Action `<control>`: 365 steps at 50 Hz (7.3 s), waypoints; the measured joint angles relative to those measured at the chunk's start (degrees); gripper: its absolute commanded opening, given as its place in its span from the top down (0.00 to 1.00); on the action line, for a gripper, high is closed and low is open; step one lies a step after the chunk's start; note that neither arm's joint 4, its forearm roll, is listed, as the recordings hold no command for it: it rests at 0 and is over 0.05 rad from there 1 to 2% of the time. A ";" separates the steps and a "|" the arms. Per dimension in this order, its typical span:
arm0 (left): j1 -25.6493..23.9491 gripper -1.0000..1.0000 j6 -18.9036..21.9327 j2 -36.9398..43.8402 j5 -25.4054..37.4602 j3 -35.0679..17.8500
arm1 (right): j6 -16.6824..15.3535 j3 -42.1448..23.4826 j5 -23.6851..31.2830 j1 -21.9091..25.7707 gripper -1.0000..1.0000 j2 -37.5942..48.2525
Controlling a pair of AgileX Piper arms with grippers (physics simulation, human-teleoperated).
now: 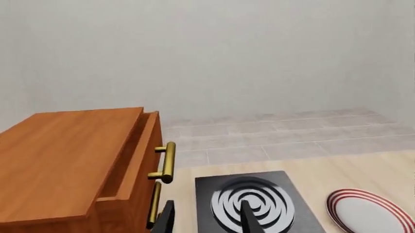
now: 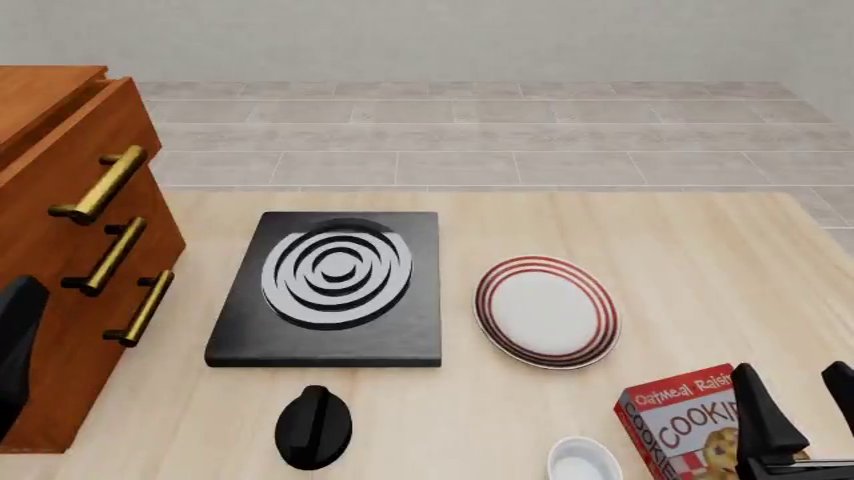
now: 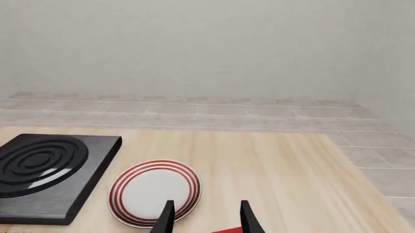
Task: Pick the akita bowl in the top layer of the wooden cabinet and place it on the plate.
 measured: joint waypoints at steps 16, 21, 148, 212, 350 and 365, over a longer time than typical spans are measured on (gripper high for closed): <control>-0.57 0.00 1.70 6.12 3.99 -9.05 | -0.23 -0.04 0.06 0.03 0.00 -0.01; -0.59 0.00 2.57 7.69 5.49 -11.43 | -0.27 -0.04 -0.09 0.01 0.00 0.09; 6.84 0.00 12.46 50.18 42.60 -47.80 | 0.04 0.06 -0.75 1.16 0.00 1.07; 17.50 0.00 17.06 55.26 37.42 -43.34 | 0.35 0.09 -2.22 1.34 0.00 2.58; -5.67 0.00 6.16 58.58 39.93 -44.55 | 1.07 0.07 -2.94 2.04 0.00 3.22; -8.96 0.00 3.98 59.05 39.45 -44.86 | 1.16 0.04 -2.48 2.04 0.00 2.69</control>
